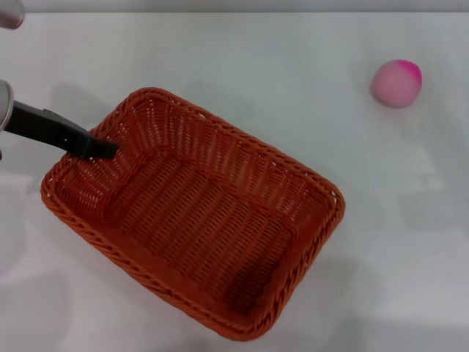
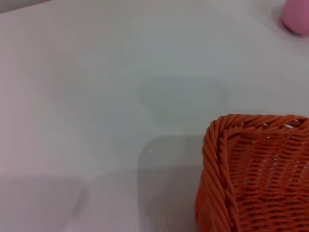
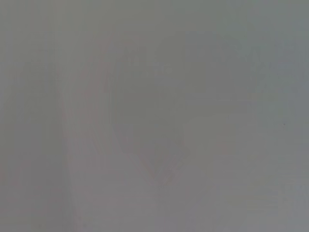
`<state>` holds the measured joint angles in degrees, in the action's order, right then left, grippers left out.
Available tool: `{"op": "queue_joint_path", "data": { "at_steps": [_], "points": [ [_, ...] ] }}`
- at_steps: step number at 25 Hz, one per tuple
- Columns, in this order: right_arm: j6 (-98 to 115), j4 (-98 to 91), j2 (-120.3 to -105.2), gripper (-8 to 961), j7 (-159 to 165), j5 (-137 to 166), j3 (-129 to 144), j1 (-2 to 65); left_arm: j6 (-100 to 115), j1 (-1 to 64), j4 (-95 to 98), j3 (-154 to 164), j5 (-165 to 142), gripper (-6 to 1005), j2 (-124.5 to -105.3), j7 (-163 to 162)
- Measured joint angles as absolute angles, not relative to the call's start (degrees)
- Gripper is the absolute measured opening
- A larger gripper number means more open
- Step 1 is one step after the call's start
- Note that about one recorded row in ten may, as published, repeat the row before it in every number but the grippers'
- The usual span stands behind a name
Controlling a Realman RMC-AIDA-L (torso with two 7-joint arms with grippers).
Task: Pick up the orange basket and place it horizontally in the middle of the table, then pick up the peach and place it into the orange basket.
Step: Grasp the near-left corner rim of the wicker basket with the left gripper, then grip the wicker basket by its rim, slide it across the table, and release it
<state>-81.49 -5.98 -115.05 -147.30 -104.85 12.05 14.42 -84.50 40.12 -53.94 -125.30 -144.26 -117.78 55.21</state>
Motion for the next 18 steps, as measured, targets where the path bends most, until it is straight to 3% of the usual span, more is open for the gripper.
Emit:
{"op": "queue_joint_path", "data": {
  "at_steps": [18],
  "points": [
    [-81.1, -6.3, -115.05, 857, -148.6, -105.8, 11.8, 14.8, -87.2, 40.4, -59.0, -129.4, -138.4, 144, -116.72, 35.1]
  ]
}}
